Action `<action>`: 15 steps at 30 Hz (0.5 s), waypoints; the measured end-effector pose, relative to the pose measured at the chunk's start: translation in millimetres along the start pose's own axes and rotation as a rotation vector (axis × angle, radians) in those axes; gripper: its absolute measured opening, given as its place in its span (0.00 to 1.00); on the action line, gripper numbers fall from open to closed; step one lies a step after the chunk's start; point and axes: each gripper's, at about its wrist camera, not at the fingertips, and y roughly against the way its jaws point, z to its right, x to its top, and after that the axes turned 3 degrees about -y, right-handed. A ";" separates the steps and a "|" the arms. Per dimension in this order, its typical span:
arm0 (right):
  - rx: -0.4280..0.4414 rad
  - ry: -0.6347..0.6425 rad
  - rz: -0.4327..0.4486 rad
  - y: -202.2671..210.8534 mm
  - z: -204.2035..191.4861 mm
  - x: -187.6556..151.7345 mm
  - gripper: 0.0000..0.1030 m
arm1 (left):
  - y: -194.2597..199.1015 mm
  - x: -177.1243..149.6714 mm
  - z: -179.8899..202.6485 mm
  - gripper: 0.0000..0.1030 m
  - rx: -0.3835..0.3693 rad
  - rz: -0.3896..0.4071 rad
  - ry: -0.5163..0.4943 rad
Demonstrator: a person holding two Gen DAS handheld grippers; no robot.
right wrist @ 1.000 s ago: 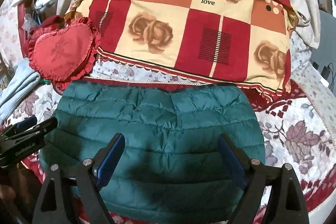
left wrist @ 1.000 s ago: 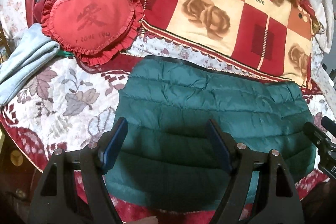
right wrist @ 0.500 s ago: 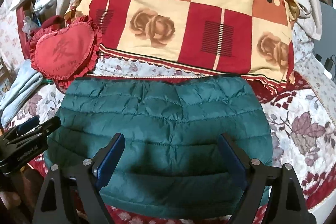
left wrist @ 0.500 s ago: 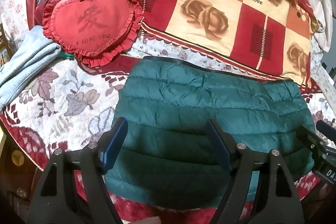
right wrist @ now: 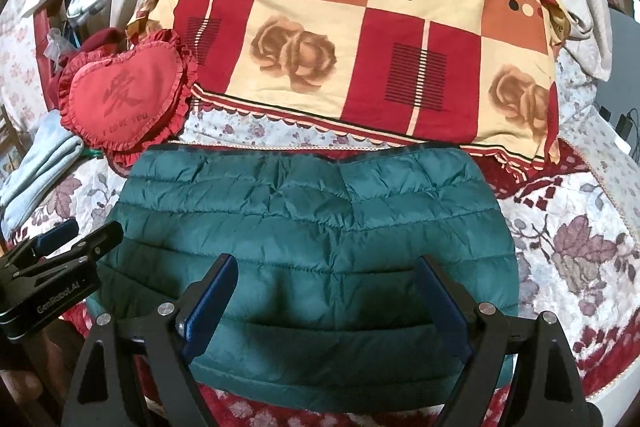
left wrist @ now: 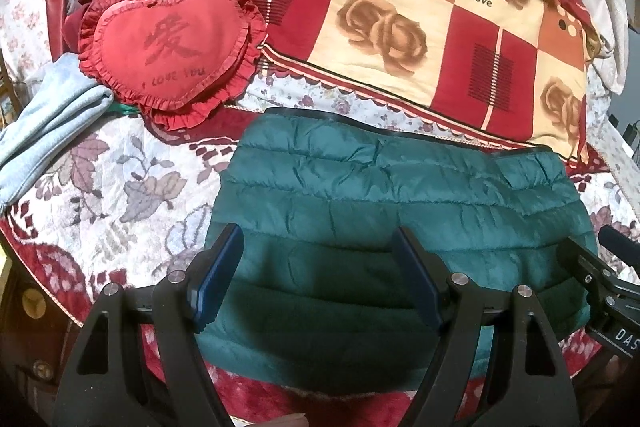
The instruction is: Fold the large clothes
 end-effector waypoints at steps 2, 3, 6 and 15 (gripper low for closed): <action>-0.004 0.001 0.001 0.2 -0.1 0.0 0.85 | -0.2 0.4 -0.7 0.75 -0.002 -0.001 0.001; -0.005 0.000 0.002 0.3 -0.2 -0.3 0.85 | -0.2 0.4 -0.6 0.75 -0.003 -0.003 0.002; -0.002 -0.003 0.000 0.4 0.1 -0.7 0.85 | -0.7 0.6 -0.4 0.75 -0.007 -0.011 0.005; -0.001 -0.012 -0.006 -0.3 0.5 -1.9 0.85 | -2.5 0.0 2.5 0.75 -0.005 -0.014 -0.008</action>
